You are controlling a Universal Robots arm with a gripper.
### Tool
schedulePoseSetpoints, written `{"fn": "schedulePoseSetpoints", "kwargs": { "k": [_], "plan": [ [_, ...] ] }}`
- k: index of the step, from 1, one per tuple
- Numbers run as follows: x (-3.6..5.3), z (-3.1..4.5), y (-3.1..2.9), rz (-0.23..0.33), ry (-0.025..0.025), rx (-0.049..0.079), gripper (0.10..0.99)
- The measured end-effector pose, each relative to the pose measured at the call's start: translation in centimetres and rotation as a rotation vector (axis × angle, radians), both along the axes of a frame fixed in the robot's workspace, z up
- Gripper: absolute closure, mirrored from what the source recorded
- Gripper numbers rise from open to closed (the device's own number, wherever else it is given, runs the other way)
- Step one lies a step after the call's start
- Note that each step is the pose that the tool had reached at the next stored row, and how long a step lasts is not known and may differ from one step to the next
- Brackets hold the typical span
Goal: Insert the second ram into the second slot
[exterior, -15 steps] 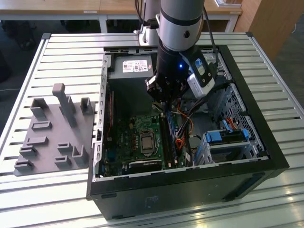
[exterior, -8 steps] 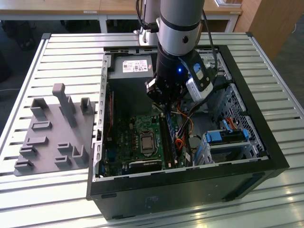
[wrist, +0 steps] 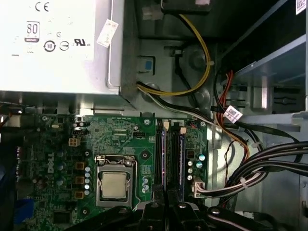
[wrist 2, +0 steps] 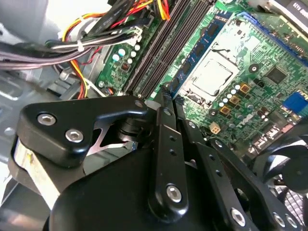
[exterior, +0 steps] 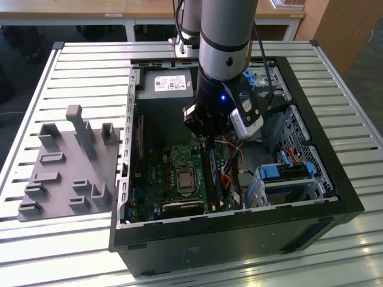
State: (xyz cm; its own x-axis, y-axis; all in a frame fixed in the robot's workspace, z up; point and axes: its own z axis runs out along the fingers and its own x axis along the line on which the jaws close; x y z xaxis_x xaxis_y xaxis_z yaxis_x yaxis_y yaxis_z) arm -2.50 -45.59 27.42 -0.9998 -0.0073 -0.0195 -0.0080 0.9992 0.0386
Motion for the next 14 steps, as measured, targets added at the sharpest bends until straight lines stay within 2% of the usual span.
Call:
{"fn": "schedulePoseSetpoints", "kwargs": {
  "k": [6, 14],
  "plan": [
    [0.07, -1.04, -0.12, -0.031, 0.0000, 0.000, 0.949],
    [0.12, -2.49, -0.42, -0.034, 0.0014, 0.000, 0.949]
  ]
}}
